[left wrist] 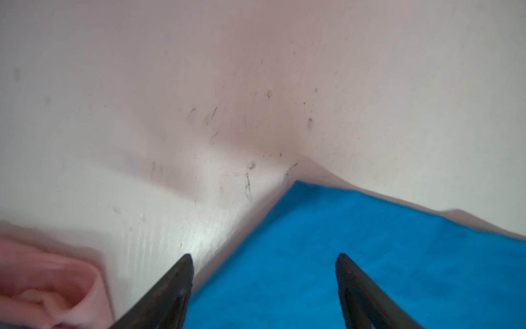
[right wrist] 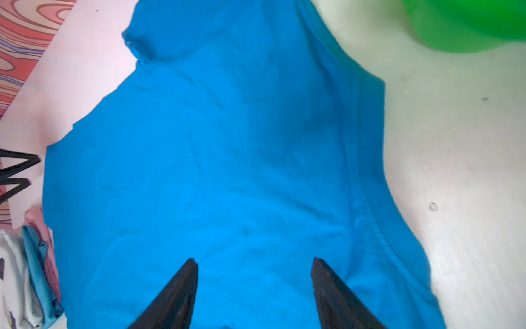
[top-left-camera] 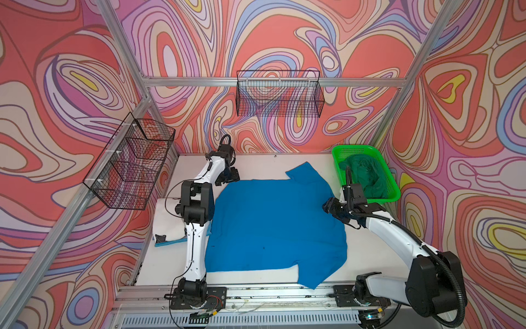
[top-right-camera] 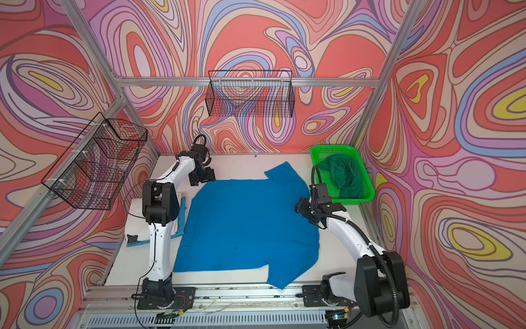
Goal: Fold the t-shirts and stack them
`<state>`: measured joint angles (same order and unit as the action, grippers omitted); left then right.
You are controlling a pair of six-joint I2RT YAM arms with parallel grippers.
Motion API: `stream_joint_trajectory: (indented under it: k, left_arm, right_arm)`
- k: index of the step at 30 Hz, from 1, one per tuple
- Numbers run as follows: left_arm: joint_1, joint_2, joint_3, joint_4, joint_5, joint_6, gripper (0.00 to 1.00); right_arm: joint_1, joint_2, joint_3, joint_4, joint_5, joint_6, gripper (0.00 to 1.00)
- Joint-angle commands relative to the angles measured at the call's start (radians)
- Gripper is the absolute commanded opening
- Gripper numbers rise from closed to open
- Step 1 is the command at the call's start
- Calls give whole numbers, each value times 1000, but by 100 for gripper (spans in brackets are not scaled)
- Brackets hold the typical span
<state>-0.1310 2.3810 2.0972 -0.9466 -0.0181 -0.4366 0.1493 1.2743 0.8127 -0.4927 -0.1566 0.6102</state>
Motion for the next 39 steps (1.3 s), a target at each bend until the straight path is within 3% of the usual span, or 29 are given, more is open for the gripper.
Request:
stream_joint_trajectory:
  k: [1,6,12,21,25,29,34,39]
  left_arm:
    - [4,50,53,-76,52,27,71]
    - [3,32,11,-51,66,23,52]
    - [-6,-81,-97,28,4,18,15]
    - [-173,-342,-452,336,-447,108,9]
    - [-224,-374,-552,404,-523,105,10]
    - [-262,-368,-618,430,-533,68,22]
    - [-304,-368,-680,472,-496,41,44]
    - [-305,-418,-740,536,-491,33,76]
  right_arm:
    - [-6,14,29,-16,-51,-14,67]
    - [-7,19,38,-10,-58,-14,67]
    - [-6,30,41,17,-61,4,66]
    - [-4,200,205,89,-72,45,65]
    - [6,278,277,113,-66,67,65]
    - [22,359,351,134,-65,94,65]
    - [38,478,468,129,-66,104,65]
    - [47,611,603,113,-64,92,65]
